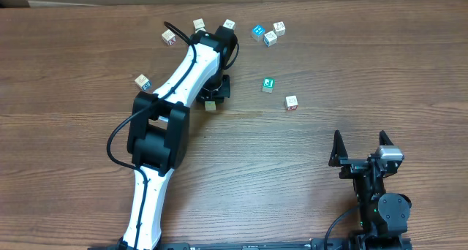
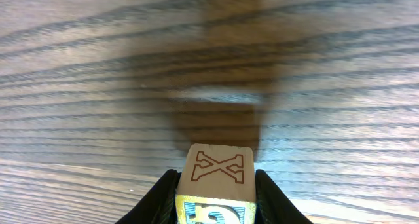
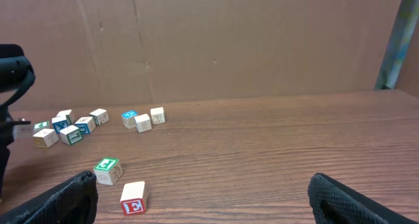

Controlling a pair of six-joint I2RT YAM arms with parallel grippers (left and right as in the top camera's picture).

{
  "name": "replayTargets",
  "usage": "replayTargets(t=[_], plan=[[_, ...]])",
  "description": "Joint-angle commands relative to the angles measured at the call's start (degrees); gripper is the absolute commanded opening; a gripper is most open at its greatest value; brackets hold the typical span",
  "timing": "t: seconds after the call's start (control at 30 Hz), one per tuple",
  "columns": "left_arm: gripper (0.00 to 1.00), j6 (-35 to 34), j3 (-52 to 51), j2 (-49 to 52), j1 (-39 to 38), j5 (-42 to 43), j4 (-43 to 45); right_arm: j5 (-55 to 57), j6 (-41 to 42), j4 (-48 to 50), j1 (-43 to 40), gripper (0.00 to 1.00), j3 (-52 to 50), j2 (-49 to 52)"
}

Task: Form a tower
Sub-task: 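Move the held G block further toward the block cluster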

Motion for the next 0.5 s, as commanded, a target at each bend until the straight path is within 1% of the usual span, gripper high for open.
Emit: replayTargets(t=[0.0, 0.27, 0.47], plan=[[0.27, 1.46, -0.20, -2.12, 2.01, -1.07, -0.55, -0.09, -0.28, 0.20, -0.39, 1.00, -0.61, -0.57], [0.27, 4.17, -0.20, -2.12, 3.45, -1.16, -1.01, -0.09, -0.28, 0.20, -0.39, 1.00, -0.61, -0.57], [0.24, 5.81, -0.20, -2.12, 4.85, -1.18, -0.63, -0.09, -0.28, 0.20, -0.39, 1.00, -0.61, -0.57]])
